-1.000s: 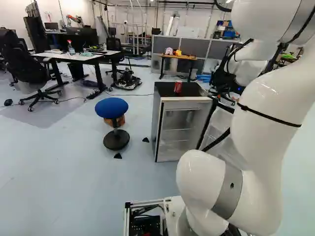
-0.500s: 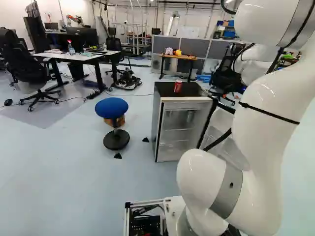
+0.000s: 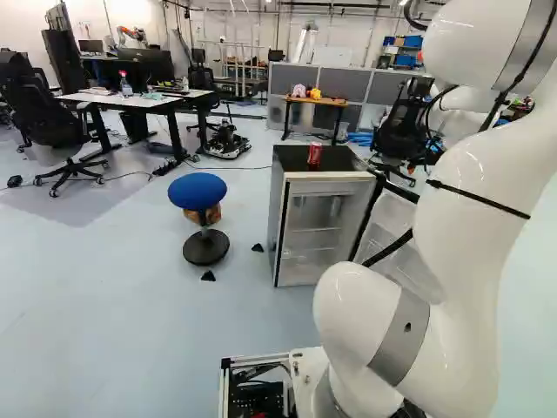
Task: Grab a drink from the fridge
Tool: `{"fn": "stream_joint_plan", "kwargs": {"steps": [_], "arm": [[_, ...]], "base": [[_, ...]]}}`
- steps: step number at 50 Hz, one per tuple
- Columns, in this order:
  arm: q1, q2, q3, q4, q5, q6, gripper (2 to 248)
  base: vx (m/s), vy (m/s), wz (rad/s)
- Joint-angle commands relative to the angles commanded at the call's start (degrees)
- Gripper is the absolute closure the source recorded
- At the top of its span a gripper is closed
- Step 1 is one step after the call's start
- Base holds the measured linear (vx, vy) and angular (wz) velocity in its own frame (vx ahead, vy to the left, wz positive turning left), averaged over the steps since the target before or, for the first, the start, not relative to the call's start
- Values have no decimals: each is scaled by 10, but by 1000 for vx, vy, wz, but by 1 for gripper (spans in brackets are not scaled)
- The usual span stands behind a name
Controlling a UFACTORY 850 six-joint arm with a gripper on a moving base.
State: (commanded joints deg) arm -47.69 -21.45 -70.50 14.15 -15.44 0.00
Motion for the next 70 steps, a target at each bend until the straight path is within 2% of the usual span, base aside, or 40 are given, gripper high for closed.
{"fn": "stream_joint_plan", "kwargs": {"steps": [43, 70], "arm": [[-55, -69, -89, 0, -118, 0, 3], [-70, -137, -176, 0, -201, 0, 3]], "base": [[0, 0, 0], [0, 0, 0]]}}
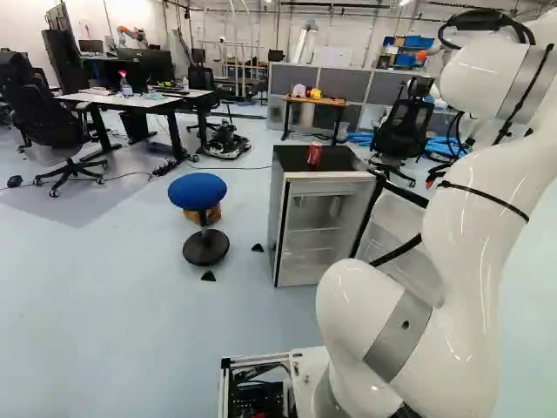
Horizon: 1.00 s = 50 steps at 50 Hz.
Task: Grab a drink from the fridge
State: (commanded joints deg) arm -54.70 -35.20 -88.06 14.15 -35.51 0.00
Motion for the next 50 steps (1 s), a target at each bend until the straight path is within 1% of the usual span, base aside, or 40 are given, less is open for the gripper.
{"fn": "stream_joint_plan", "kwargs": {"steps": [15, 26, 39, 50], "arm": [[-1, -60, -63, 0, -47, 0, 3], [-2, -99, -104, 0, -67, 0, 3], [-3, -99, -103, 0, -86, 0, 3], [-6, -93, -93, 0, -101, 0, 3]], "base": [[0, 0, 0], [0, 0, 0], [0, 0, 0], [0, 0, 0]]}}
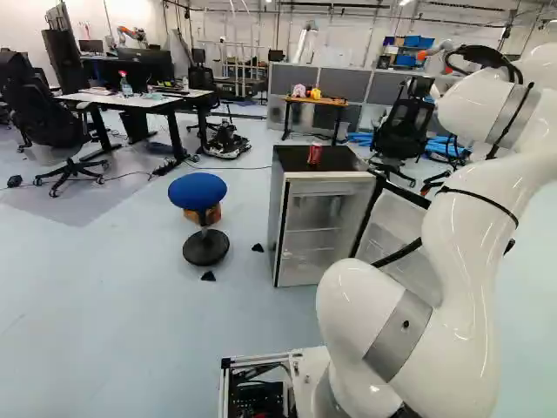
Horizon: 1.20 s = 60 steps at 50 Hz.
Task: Grab a drink from the fridge
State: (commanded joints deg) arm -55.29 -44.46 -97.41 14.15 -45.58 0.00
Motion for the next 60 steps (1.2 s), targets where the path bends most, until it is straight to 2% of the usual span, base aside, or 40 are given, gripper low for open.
{"fn": "stream_joint_plan", "kwargs": {"steps": [60], "arm": [[-24, 51, 83, 0, -81, 0, 3]], "base": [[0, 0, 0]]}}
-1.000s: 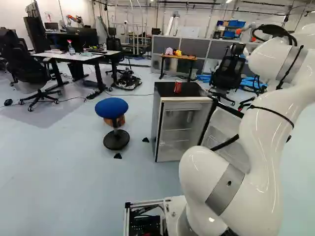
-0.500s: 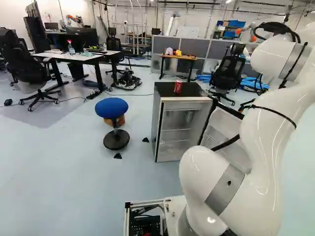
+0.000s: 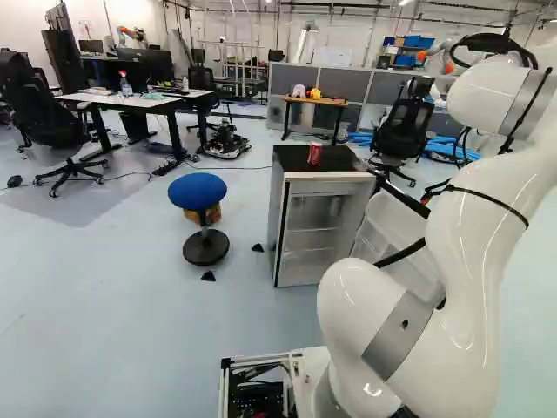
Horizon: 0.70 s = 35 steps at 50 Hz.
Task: Grab a drink from the fridge
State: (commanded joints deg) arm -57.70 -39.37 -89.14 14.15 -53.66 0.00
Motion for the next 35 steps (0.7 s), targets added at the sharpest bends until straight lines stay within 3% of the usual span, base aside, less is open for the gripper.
{"fn": "stream_joint_plan", "kwargs": {"steps": [35], "arm": [[-4, 47, 78, 0, -46, 0, 3]], "base": [[0, 0, 0]]}}
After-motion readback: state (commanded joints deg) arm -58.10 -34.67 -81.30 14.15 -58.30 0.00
